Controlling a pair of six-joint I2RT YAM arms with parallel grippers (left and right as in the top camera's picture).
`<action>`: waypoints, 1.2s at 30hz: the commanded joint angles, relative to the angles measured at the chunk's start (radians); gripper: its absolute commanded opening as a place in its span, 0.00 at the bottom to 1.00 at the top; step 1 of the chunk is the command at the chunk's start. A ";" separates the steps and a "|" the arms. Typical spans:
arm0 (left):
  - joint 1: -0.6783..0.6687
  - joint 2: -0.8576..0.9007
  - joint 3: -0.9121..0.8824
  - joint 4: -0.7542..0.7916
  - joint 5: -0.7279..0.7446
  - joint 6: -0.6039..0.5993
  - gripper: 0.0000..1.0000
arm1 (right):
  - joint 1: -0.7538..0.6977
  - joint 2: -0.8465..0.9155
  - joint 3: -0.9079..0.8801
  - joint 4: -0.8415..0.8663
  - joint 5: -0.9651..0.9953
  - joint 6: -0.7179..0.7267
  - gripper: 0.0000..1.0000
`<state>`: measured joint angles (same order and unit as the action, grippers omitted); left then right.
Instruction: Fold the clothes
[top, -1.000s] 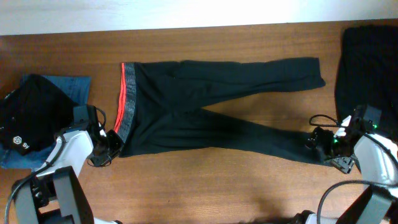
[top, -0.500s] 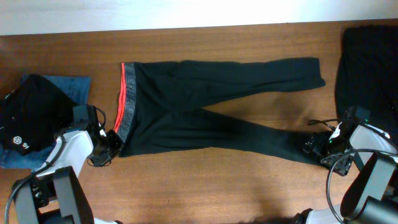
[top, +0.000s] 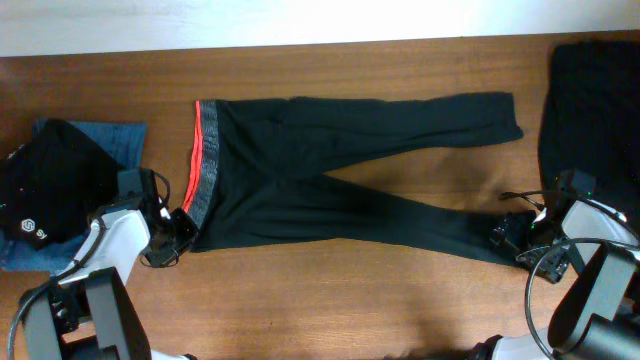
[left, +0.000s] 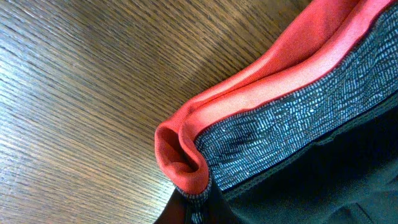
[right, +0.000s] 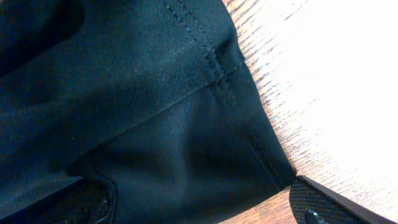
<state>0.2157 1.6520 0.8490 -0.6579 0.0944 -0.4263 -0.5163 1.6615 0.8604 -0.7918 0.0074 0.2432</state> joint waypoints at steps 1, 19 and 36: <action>0.008 0.005 -0.012 0.011 -0.058 0.017 0.01 | -0.003 0.017 -0.016 0.002 0.144 0.073 0.99; 0.008 0.005 -0.012 0.013 -0.058 0.017 0.02 | -0.003 0.024 -0.062 0.101 0.095 0.088 0.99; 0.008 -0.003 -0.012 -0.001 -0.058 0.017 0.00 | -0.002 0.023 -0.060 0.100 0.079 0.087 0.11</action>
<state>0.2157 1.6520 0.8490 -0.6548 0.0921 -0.4263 -0.5152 1.6436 0.8330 -0.6830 0.0059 0.3199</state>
